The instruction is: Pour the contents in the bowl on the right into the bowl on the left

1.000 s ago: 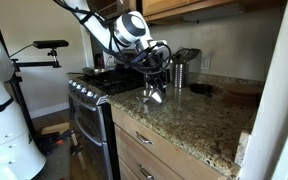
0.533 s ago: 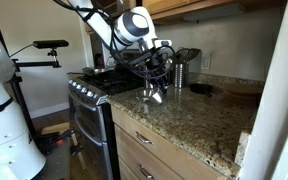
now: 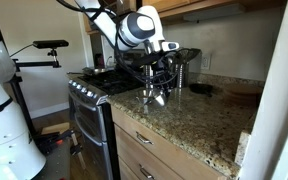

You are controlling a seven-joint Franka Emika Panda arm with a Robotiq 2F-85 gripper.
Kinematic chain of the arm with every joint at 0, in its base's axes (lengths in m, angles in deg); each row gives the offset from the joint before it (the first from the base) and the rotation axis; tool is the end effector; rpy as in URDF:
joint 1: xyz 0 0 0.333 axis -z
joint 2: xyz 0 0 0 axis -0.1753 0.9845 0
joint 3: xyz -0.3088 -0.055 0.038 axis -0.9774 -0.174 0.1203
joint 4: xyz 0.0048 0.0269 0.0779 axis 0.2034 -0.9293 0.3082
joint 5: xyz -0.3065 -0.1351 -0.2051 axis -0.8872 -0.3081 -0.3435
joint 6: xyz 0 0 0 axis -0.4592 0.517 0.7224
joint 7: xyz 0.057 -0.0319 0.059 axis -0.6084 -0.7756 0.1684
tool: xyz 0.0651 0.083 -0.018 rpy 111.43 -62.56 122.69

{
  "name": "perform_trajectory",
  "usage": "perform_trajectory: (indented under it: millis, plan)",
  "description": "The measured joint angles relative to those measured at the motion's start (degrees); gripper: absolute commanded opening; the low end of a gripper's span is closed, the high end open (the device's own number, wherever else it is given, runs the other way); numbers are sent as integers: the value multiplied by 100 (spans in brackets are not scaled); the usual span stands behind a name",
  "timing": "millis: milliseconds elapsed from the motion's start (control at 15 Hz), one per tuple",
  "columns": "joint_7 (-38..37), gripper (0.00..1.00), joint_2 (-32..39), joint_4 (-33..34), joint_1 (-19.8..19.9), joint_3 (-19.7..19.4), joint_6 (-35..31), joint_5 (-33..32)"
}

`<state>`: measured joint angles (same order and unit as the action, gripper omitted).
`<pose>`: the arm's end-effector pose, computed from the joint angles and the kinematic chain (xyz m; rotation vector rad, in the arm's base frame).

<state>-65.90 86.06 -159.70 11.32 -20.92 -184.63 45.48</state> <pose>0.5298 -0.0374 0.3392 2.7990 0.5135 0.1196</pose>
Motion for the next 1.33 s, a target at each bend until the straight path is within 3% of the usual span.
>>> perform_trajectory:
  millis: [800,933,1000,1133,1333]
  plan:
    - [592,7,1168,991,58,-6,-107,500]
    - [655,14,1238,1075,74,-5,-106,546]
    - [660,36,1262,1106,85,-6,-106,547]
    - [662,41,1327,1146,116,-8,-106,547]
    - [662,60,1438,1180,133,-30,-106,545]
